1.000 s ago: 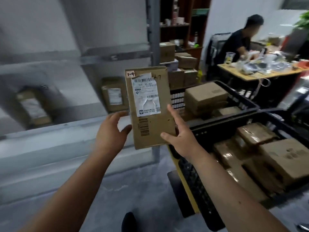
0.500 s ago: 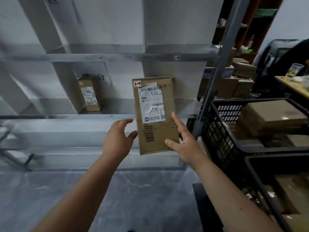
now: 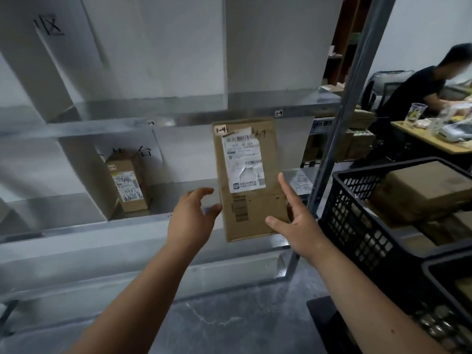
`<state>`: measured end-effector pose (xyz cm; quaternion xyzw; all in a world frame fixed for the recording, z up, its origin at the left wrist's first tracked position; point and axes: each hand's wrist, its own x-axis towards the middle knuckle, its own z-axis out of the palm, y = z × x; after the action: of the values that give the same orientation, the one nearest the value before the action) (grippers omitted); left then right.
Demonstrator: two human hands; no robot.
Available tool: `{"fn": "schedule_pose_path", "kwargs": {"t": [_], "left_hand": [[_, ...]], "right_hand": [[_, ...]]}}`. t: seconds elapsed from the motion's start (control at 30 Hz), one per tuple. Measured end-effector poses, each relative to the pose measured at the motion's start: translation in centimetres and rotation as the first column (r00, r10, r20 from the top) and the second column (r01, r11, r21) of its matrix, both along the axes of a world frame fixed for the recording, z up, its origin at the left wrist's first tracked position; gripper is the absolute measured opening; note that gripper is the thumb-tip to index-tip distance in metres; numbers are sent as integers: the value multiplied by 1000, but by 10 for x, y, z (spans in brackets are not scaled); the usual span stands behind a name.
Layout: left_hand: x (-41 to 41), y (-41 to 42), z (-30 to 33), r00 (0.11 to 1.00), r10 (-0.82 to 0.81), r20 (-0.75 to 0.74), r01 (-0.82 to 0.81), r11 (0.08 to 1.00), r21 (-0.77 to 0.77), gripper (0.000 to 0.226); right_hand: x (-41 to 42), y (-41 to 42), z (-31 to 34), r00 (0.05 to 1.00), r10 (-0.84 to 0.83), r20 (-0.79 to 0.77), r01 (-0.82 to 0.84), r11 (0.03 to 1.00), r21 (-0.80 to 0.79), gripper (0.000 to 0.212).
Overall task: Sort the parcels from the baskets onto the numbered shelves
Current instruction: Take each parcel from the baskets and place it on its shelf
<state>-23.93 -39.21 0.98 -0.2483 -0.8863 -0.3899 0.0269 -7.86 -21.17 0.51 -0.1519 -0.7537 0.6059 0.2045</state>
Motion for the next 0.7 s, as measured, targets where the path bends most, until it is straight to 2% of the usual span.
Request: {"fn": "schedule_pose_path", "kwargs": {"t": [0.33,0.57,0.7], "left_hand": [[-43,63,92,961,-165,-222,175,984,24,39],[-67,104,140,942,-180,-283,208,975,74,42],[-78,122,163,934,-87,-346,140,982,130,39]], "right_hand": [[-18,45,81,988,-91,-128,103,990,91,94],[-39,91,125,983,-63,-172,93,981,170,95],[-64,117,144,978,-18,-208,60,979,195,95]]}}
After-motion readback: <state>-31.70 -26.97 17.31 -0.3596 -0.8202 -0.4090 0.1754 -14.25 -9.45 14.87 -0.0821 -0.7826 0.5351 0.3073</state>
